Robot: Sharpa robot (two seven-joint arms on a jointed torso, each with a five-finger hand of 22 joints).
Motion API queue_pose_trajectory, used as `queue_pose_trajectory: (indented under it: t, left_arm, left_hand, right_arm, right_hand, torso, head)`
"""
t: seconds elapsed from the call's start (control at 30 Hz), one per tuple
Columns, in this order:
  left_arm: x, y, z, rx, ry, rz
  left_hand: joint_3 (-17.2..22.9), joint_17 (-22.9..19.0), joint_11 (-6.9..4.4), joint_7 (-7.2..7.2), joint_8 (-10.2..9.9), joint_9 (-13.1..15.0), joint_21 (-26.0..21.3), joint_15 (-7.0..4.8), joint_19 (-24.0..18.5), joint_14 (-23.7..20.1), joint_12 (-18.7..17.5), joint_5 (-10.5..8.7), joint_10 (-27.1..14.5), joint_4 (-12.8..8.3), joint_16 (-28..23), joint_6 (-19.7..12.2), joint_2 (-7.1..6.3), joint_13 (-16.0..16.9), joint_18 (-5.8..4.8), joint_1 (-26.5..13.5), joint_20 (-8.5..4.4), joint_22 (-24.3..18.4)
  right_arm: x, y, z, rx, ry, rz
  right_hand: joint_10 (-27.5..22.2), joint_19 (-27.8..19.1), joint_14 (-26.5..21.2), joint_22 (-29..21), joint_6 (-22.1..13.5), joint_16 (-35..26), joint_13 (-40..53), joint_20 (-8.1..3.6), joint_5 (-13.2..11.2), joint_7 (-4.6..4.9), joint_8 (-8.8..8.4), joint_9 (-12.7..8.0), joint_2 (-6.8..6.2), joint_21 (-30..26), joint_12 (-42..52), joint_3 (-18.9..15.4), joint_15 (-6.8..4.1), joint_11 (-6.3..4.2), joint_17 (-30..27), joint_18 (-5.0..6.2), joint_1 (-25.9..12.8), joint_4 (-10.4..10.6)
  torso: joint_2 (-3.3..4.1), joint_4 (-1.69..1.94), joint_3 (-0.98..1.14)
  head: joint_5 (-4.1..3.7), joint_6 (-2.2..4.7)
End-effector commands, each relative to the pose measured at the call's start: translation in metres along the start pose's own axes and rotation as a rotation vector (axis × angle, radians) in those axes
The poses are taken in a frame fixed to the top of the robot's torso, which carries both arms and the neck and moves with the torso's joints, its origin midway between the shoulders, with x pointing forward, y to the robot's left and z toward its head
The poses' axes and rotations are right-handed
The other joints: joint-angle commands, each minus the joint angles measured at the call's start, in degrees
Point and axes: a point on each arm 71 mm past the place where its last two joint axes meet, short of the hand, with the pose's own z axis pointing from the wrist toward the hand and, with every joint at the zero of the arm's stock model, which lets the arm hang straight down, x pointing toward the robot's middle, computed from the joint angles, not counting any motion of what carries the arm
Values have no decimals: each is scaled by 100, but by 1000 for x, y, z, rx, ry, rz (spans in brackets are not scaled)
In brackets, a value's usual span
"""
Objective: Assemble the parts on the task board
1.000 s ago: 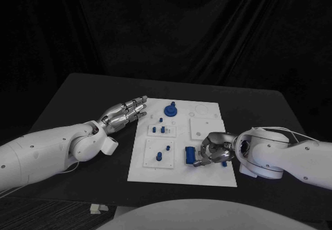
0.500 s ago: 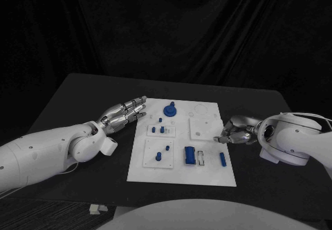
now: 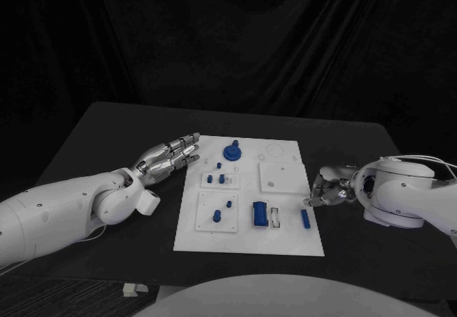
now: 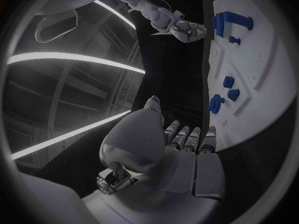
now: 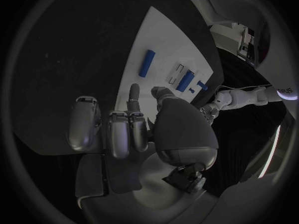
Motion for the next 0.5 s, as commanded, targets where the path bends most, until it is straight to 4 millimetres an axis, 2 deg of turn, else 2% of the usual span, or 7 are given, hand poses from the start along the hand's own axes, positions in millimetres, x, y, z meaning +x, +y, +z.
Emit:
queue_pose_trajectory:
  t: [0.03,0.23,0.37,0.4,0.5]
  left_arm:
    - [2,-1,1,15,4,-9]
    - [1,-1,1,15,4,-9]
    - [2,-1,1,14,5,-9]
    - [2,-1,1,14,5,-9]
    - [2,0,1,13,6,-10]
  left_hand:
    - [22,-6,55,-15,34,5,-26,25,11,-13,34,53,3,-40,-21,-5,-13,8,89,88,34,2]
    - [26,-6,58,-17,34,5,-26,25,11,-13,33,72,3,-48,-21,-6,-16,8,89,102,34,2]
    - [30,-6,64,-19,35,6,-26,25,10,-13,33,87,3,-53,-21,-5,-16,8,89,112,34,1]
    - [31,-6,66,-19,35,6,-26,25,11,-13,33,92,3,-56,-21,-5,-16,8,89,116,34,1]
    - [32,-6,67,-19,35,6,-26,25,11,-13,33,95,3,-57,-21,-5,-17,8,89,119,34,1]
  right_arm:
    - [6,-3,1,46,23,-57]
    - [11,-2,4,45,30,-55]
    - [15,0,5,43,37,-54]
    - [17,0,5,43,41,-55]
    - [21,0,6,43,51,-56]
  right_hand:
    - [586,36,597,1009,53,32,1508,18,-195,9,-20,18,-20,-17,15,53,7,11,1510,17,43,31]
    - [586,34,597,1007,73,32,1508,16,-371,7,-15,40,-27,-27,15,86,4,9,1510,19,22,62]
    - [586,27,597,1001,76,32,1508,18,-583,14,-24,55,-20,-48,15,86,8,13,1510,22,-70,99]
    - [586,23,597,999,67,32,1508,20,-728,20,-40,50,-16,-59,15,80,11,16,1510,24,-112,105]
    - [586,18,597,994,52,32,1508,22,-832,27,-67,37,-10,-76,15,86,13,21,1510,27,-132,97]
  torso:
    - [-6,-7,-5]
    - [-4,1,-6]
    - [-3,3,-10]
    - [-3,3,-10]
    - [-2,-2,-10]
  head:
    - [16,-1]
    - [-4,-1]
    - [-7,-1]
    - [-1,-1]
    - [3,-1]
